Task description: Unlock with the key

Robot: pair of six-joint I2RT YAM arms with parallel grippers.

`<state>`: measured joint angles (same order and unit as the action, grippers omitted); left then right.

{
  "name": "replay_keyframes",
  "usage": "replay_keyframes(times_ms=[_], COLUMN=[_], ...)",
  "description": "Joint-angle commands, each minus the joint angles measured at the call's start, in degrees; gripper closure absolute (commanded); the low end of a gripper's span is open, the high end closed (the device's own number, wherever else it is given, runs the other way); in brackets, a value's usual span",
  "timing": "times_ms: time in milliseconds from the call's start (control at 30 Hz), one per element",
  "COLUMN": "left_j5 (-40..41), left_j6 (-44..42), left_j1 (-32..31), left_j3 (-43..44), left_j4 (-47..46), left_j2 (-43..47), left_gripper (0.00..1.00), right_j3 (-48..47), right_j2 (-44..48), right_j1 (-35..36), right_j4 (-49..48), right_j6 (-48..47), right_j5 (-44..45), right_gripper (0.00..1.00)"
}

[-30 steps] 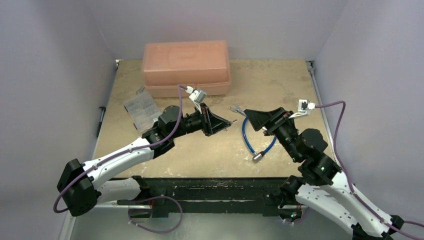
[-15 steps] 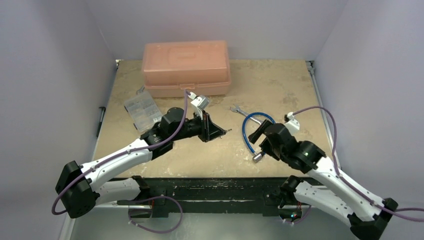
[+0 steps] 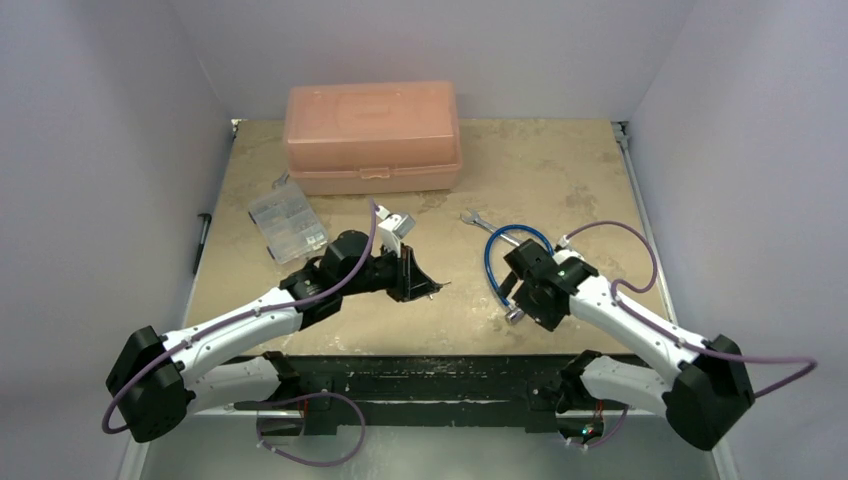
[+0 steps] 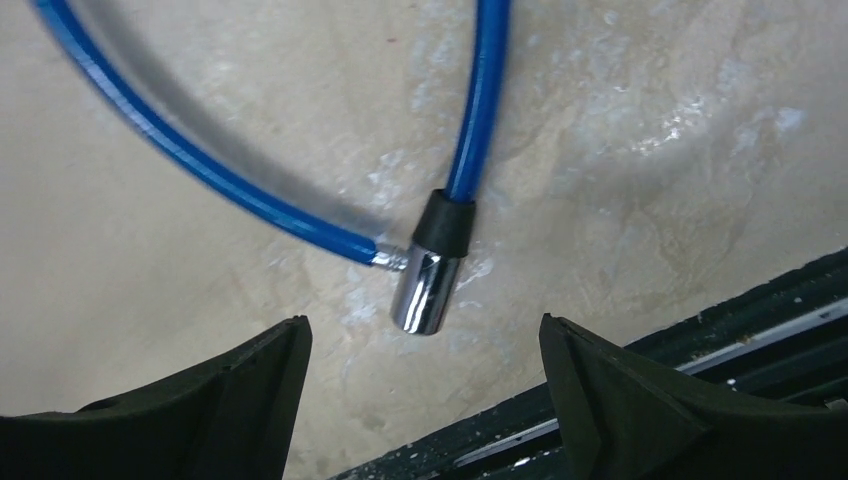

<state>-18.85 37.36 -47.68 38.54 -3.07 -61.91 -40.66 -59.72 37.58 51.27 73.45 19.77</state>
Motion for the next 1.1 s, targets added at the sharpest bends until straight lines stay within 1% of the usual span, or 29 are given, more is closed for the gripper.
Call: replay_keyframes(times_ms=[0,267,400,567,700,833,967,1000,1033,1067], left_j5=[-1.5,-2.1,-2.2,-2.2,-1.2,-1.2,-1.4,-1.4,-1.4,-1.3], left_j6=[2.4,3.1,2.9,3.8,4.7,5.5,6.0,6.0,6.0,6.0], left_j1=[0.0,0.0,0.0,0.0,0.0,0.0,0.0,0.0,0.0,0.0], left_j3=[-2.2,-5.1,-5.7,-6.5,-8.0,-8.9,-9.3,-9.3,-9.3,-9.4], left_j4=[-2.3,-3.3,-3.3,-5.0,-6.2,-7.9,-8.5,-8.6,-8.5,-8.4], left_j2=[2.0,4.4,4.4,4.0,3.7,2.7,2.2,2.3,2.3,2.5], left_gripper=[1.00,1.00,1.00,1.00,1.00,1.00,1.00,1.00,1.00,1.00], right_j3=[-0.2,0.8,1.4,2.5,2.8,4.2,3.8,3.9,4.0,4.3], right_j2=[-5.3,-7.3,-10.5,-13.5,-16.0,-17.6,-18.8,-18.9,-19.0,-19.0], right_j1=[-2.8,-6.2,-7.6,-7.8,-7.8,-7.8,-7.8,-7.8,-7.8,-7.8], right_j4=[1.7,-2.1,-3.3,-6.3,-7.7,-10.9,-11.5,-11.8,-12.4,-12.9], right_j6=[2.8,2.8,2.6,2.6,2.0,1.7,1.5,1.3,0.9,0.8], right_j5=[-1.1,1.8,1.9,-0.2,-2.6,-5.0,-5.2,-5.2,-5.2,-5.3], right_gripper=[0.09,0.13,0.16,0.27,0.32,0.45,0.50,0.56,0.66,0.75])
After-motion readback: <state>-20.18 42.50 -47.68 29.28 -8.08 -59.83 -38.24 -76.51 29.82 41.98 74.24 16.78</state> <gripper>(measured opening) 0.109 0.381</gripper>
